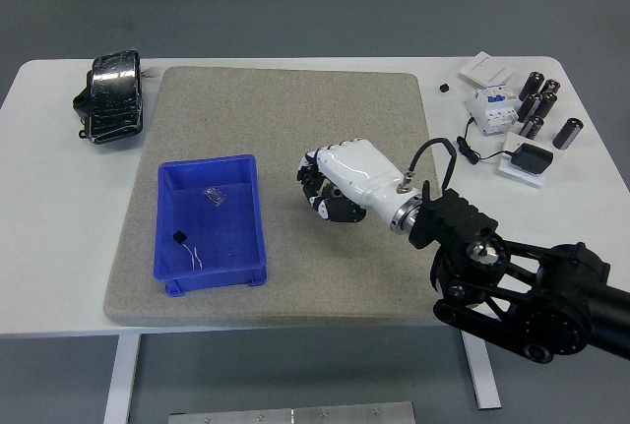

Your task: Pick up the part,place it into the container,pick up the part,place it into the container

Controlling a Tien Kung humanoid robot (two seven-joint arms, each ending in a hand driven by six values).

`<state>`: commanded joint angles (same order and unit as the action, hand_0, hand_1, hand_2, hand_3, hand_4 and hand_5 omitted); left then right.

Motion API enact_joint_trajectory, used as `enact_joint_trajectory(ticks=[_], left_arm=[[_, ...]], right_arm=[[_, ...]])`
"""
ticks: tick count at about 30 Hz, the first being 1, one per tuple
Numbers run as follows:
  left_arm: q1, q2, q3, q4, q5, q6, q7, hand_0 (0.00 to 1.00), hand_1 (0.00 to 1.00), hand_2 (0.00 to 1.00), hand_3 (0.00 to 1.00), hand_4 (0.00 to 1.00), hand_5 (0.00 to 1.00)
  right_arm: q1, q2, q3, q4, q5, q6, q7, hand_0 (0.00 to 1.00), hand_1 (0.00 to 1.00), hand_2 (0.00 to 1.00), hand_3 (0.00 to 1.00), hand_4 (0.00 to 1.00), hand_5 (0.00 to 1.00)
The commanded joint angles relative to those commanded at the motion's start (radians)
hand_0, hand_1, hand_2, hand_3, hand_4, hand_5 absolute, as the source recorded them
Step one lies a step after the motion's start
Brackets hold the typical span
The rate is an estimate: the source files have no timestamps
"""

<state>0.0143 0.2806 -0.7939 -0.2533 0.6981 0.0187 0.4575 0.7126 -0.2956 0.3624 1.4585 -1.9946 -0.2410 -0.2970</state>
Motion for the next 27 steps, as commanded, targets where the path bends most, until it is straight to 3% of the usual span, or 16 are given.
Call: enact_joint_trajectory(ticks=[7, 8, 11, 13, 14, 19, 20, 25, 26, 27], left_arm=[[-0.001, 0.002, -0.004, -0.001, 0.007, -0.001, 0.004, 0.695, 0.678, 0.667, 0.599, 0.736, 0.312], [-0.001, 0.002, -0.004, -0.001, 0.008, -0.002, 0.004, 0.695, 0.678, 0.667, 0.598, 0.739, 0.314], [-0.001, 0.004, -0.007, -0.001, 0.013, -0.002, 0.006, 0.695, 0.678, 0.667, 0.598, 0.739, 0.314], [-0.002, 0.004, -0.007, -0.001, 0.014, -0.002, 0.006, 0.695, 0.678, 0.667, 0.598, 0.739, 0.314], [-0.003, 0.005, -0.007, -0.001, 0.014, -0.002, 0.006, 0.695, 0.678, 0.667, 0.598, 0.739, 0.313], [-0.005, 0.005, -0.006, -0.001, 0.014, -0.002, 0.005, 0.695, 0.678, 0.667, 0.598, 0.739, 0.313], [-0.005, 0.005, -0.006, -0.001, 0.015, -0.002, 0.005, 0.695, 0.678, 0.666, 0.597, 0.738, 0.313], [-0.006, 0.004, -0.005, -0.001, 0.015, -0.002, 0.004, 0.695, 0.678, 0.666, 0.597, 0.738, 0.313], [-0.006, 0.004, -0.005, -0.001, 0.015, -0.002, 0.005, 0.695, 0.677, 0.666, 0.597, 0.737, 0.312], [-0.006, 0.004, -0.005, -0.001, 0.015, -0.002, 0.005, 0.695, 0.677, 0.666, 0.597, 0.737, 0.312]], right_arm=[[0.077, 0.135, -0.122, -0.045, -0.019, -0.021, 0.004, 0.353, 0.513, 0.47, 0.526, 0.441, 0.002], [0.086, 0.152, -0.141, -0.056, -0.021, -0.024, 0.006, 0.43, 0.588, 0.585, 0.607, 0.451, 0.002], [0.104, 0.189, -0.186, -0.086, -0.021, -0.034, 0.011, 0.43, 0.588, 0.585, 0.607, 0.451, 0.002], [0.109, 0.203, -0.204, -0.102, -0.022, -0.042, 0.014, 0.43, 0.588, 0.585, 0.607, 0.451, 0.002], [0.111, 0.208, -0.212, -0.109, -0.022, -0.045, 0.014, 0.495, 0.67, 0.651, 0.65, 0.403, 0.021], [0.115, 0.224, -0.232, -0.138, -0.026, -0.029, 0.009, 0.495, 0.67, 0.651, 0.65, 0.403, 0.021], [0.116, 0.226, -0.231, -0.142, -0.027, -0.024, 0.008, 0.606, 0.756, 0.739, 0.684, 0.437, 0.218], [0.115, 0.226, -0.227, -0.157, -0.022, -0.001, 0.007, 0.606, 0.756, 0.739, 0.684, 0.437, 0.218], [0.114, 0.226, -0.227, -0.158, -0.021, 0.003, 0.008, 0.706, 0.834, 0.802, 0.719, 0.672, 0.291], [0.114, 0.225, -0.226, -0.159, -0.019, 0.008, 0.009, 0.706, 0.834, 0.802, 0.719, 0.672, 0.291]])
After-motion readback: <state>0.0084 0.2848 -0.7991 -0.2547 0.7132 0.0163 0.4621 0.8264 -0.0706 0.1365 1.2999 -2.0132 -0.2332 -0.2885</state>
